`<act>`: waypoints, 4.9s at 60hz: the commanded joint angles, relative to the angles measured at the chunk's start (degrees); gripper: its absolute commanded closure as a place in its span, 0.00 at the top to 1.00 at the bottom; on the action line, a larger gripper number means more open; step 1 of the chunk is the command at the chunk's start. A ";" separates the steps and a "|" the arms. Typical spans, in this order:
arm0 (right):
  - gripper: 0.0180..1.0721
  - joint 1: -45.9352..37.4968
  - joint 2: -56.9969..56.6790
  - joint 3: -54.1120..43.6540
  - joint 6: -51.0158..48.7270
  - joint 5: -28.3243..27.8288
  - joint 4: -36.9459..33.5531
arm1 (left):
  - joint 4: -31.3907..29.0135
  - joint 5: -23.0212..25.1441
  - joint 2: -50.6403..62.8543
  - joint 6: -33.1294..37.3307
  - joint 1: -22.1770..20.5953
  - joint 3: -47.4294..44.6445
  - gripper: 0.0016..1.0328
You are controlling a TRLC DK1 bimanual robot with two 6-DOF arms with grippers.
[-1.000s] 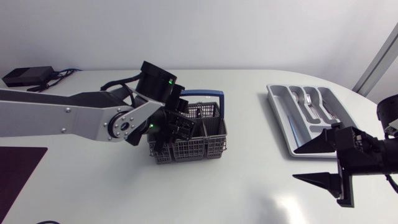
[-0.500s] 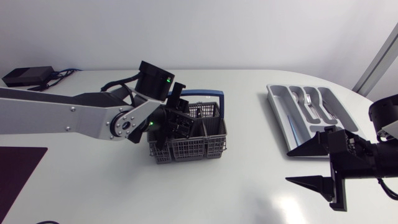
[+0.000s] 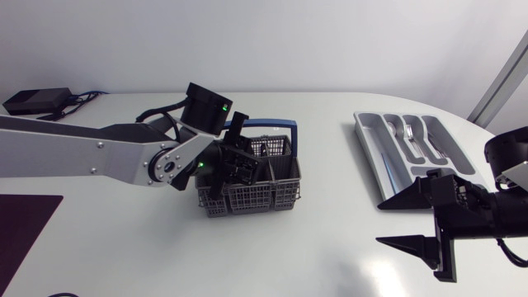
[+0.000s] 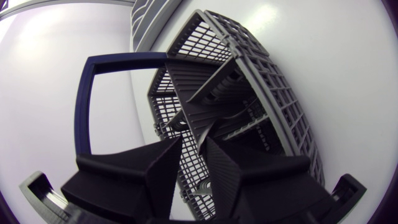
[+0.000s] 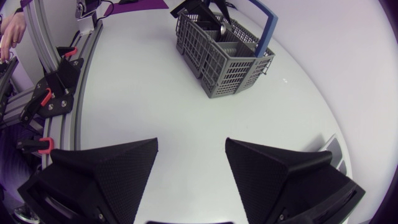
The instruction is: Sort the cutlery from the basket into the organizer compartments.
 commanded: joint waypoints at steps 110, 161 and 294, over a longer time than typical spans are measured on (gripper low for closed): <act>0.79 22.64 -28.65 -6.03 31.54 13.01 10.47 | -35.03 -12.18 -12.35 -33.17 -12.58 21.97 0.03; 0.56 38.20 -19.42 -10.95 42.53 31.12 35.70 | -46.37 5.57 4.79 -68.33 -13.89 36.65 0.03; 0.05 14.38 -6.50 -7.61 28.29 13.19 28.14 | -39.34 6.45 -1.89 -74.13 -3.52 37.18 0.96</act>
